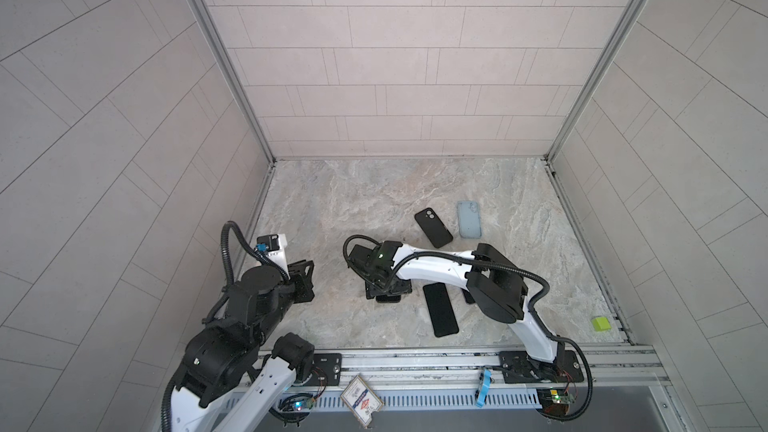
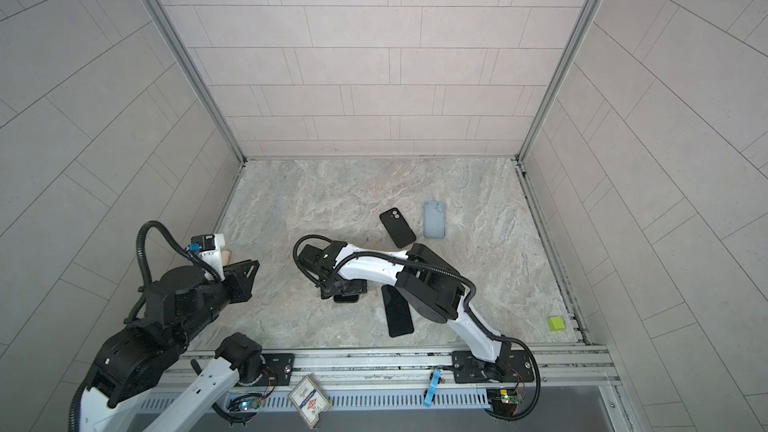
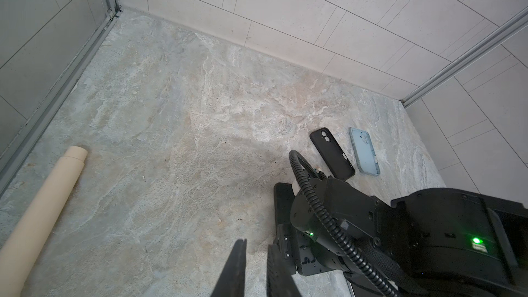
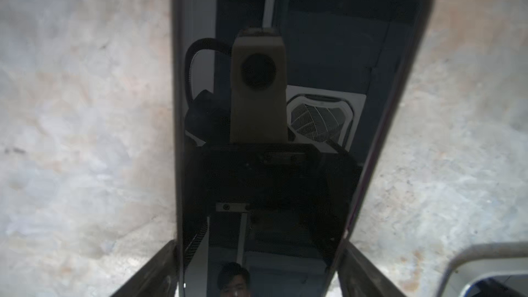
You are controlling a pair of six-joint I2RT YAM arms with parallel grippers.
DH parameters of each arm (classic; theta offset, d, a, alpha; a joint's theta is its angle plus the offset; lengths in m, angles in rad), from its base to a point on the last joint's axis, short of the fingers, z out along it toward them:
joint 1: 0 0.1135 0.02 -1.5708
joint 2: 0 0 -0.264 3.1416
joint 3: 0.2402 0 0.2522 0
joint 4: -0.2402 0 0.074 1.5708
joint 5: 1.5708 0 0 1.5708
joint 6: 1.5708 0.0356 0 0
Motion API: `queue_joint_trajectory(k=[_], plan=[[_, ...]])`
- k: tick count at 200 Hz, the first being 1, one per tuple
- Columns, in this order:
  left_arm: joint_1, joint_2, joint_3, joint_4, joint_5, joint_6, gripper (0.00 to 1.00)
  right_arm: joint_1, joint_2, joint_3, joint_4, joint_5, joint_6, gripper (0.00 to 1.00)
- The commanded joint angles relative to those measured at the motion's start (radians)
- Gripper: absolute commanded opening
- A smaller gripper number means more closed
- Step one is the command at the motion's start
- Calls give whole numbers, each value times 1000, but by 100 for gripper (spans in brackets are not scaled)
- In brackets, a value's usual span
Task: Put the phone into the phone case
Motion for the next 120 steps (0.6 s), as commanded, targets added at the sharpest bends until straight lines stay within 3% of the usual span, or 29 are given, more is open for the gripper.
queue_joint_trajectory(k=[1,41,79,120], plan=[[4,6,-9,20,-1,9,19,-14,28,-48,-8,-23,26,71],[4,7,-9,22,1,9,19,-61,-5,-31,-20,-1,-29,68],[5,14,-10,24,6,12,19,-127,5,89,-89,64,-169,68],[11,12,-11,26,5,12,19,-238,135,328,-111,-32,-401,68]])
